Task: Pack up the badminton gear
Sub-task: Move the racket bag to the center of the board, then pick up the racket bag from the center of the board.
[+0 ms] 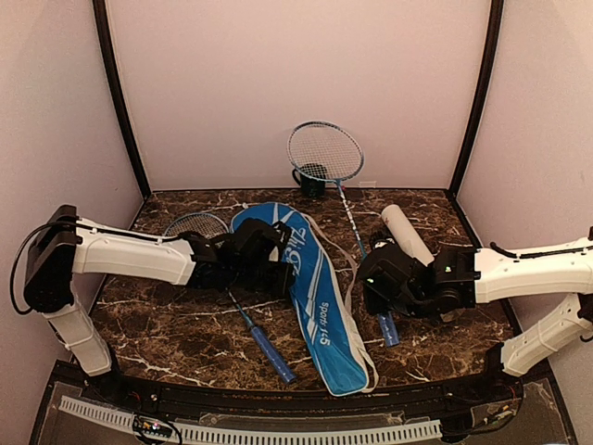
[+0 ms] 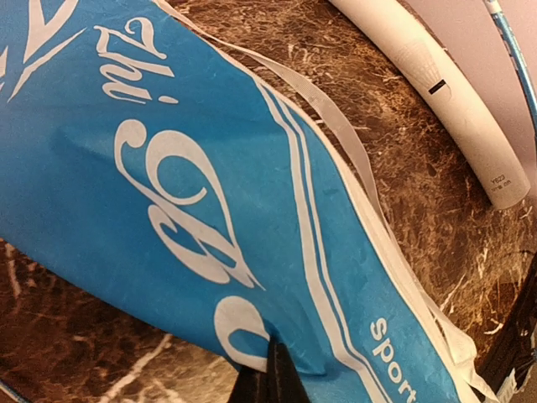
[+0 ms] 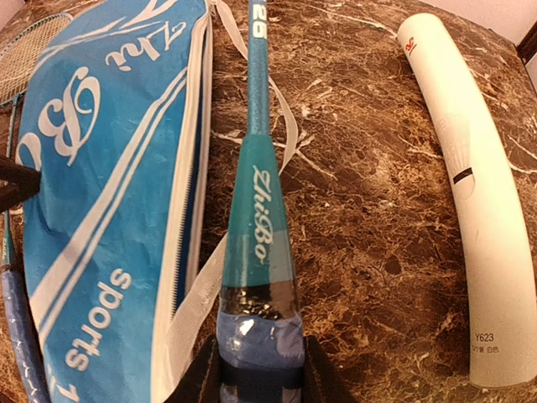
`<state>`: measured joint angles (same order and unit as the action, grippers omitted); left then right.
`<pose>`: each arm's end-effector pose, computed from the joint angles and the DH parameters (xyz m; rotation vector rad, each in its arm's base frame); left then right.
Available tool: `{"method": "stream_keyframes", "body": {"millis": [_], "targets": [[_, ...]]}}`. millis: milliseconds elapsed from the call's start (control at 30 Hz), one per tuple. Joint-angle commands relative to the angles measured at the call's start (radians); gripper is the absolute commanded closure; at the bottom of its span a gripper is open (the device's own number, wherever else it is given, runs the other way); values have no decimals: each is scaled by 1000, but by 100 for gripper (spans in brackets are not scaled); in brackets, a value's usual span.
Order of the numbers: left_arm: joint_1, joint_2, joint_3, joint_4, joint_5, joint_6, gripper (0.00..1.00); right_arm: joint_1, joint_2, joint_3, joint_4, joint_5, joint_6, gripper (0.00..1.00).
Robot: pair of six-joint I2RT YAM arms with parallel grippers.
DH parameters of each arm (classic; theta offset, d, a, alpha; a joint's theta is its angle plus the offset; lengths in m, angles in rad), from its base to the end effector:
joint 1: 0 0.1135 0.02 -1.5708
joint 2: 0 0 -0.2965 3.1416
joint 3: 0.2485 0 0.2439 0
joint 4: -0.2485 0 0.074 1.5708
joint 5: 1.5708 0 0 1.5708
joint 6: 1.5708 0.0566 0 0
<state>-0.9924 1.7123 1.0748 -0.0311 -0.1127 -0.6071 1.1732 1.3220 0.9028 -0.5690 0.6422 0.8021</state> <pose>0.2184 -0.3228 0.2338 0.3851 2.3081 -0.7207 0.1292 0.2201 0.2598 -0.1986 2.2996 0.1542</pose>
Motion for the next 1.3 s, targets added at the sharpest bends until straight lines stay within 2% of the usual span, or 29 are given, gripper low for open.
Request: {"method": "stream_keyframes", "body": {"millis": [0,133,267,467,633,667,700,767,900,1000,1100,1200,1267], "targets": [[55,-89,16,-191,32,216,100,-5,7,40,40,13,-5,100],[100,-118,-11,-217,116,317,100,-6,27,57,57,0,-15,100],[112,-112,-7,-252,107,380,100,-6,52,76,55,-14,-24,100],[232,-137,-60,-295,214,461,100,0,55,63,23,-52,-38,100],[329,-156,-83,-314,155,498,98,40,27,18,-86,-99,-30,100],[348,-162,-88,-304,142,498,95,53,25,16,-119,-113,-20,100],[367,-167,-92,-295,117,495,87,68,21,14,-152,-129,-4,100],[371,-170,-83,-293,52,489,67,94,18,13,-221,-147,34,100],[371,-184,-35,-308,-68,451,50,122,-5,9,-315,-162,108,100],[352,-219,0,-279,-93,399,48,123,-45,-9,-299,-162,148,100],[305,-216,21,-213,-43,332,47,121,-62,-24,-267,-137,192,100],[260,-127,76,-210,-16,246,49,114,-54,-28,-268,-111,229,100],[232,-36,136,-233,-46,216,51,114,-51,-28,-265,-102,235,100]]}}
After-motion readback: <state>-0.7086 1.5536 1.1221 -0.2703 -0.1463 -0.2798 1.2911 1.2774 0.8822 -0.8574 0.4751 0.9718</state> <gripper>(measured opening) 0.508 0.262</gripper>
